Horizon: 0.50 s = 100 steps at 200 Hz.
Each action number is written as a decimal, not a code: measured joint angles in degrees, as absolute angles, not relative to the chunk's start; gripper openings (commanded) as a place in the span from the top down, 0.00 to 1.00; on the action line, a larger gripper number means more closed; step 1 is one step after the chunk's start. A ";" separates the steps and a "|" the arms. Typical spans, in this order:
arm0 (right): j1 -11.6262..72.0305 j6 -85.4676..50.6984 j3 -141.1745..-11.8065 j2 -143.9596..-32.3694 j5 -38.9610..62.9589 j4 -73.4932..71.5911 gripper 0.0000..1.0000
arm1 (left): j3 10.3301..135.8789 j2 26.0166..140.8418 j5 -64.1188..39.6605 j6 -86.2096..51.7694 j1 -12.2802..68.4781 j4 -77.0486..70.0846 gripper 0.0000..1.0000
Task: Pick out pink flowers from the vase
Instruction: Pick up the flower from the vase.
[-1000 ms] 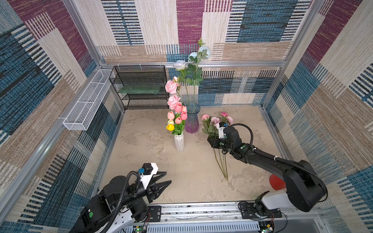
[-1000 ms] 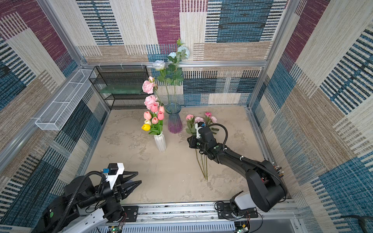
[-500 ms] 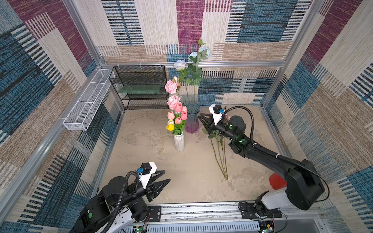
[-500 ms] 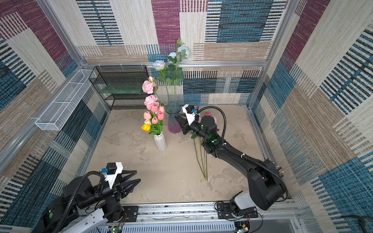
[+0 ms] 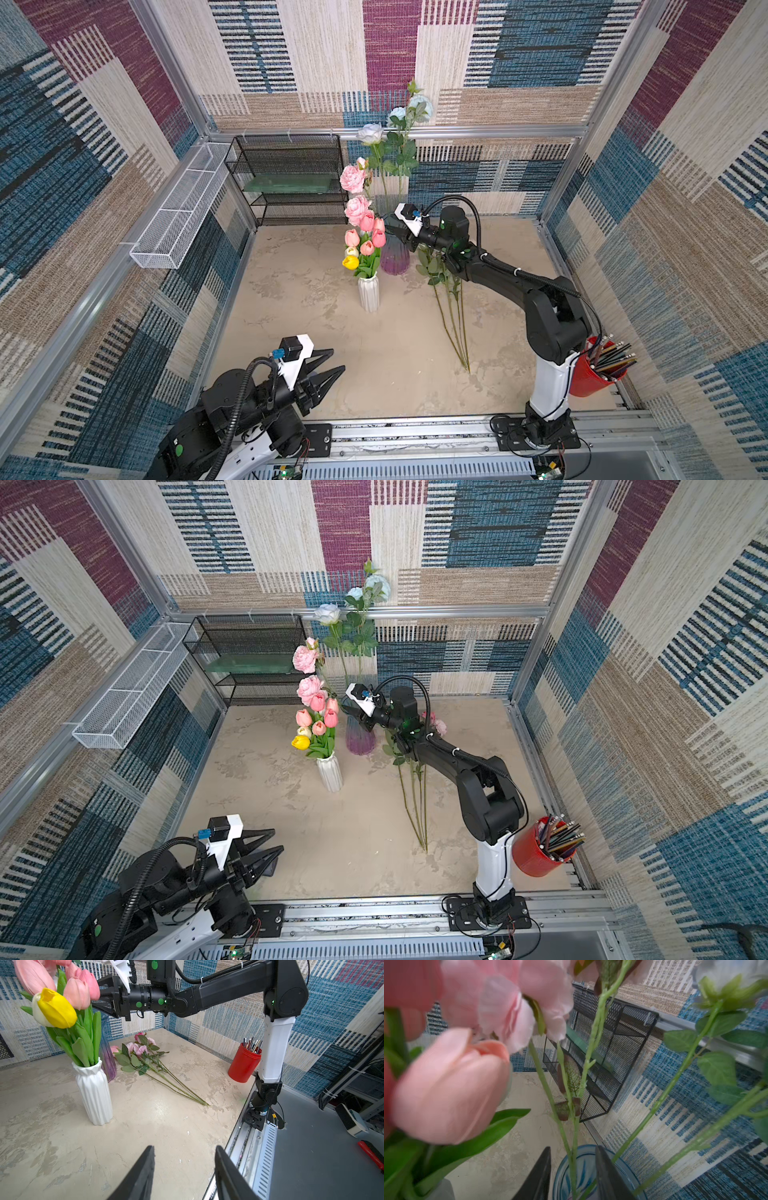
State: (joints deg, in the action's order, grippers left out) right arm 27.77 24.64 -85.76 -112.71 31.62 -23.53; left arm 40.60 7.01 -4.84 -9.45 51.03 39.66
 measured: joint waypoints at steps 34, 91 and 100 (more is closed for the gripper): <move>28.01 25.58 -90.24 -117.75 33.98 -22.35 0.62 | 40.60 7.01 -4.64 -9.45 51.03 39.66 0.51; 28.71 24.73 -94.43 -121.71 33.87 -24.01 0.82 | 40.60 7.03 -4.36 -9.45 51.03 39.66 0.51; 28.49 23.86 -94.39 -121.71 33.95 -24.34 0.88 | 40.60 7.03 -4.23 -9.45 51.03 39.66 0.51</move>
State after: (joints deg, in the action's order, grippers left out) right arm 28.49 23.86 -94.39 -121.71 33.95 -24.34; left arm 40.60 7.03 -4.23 -9.45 51.03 39.66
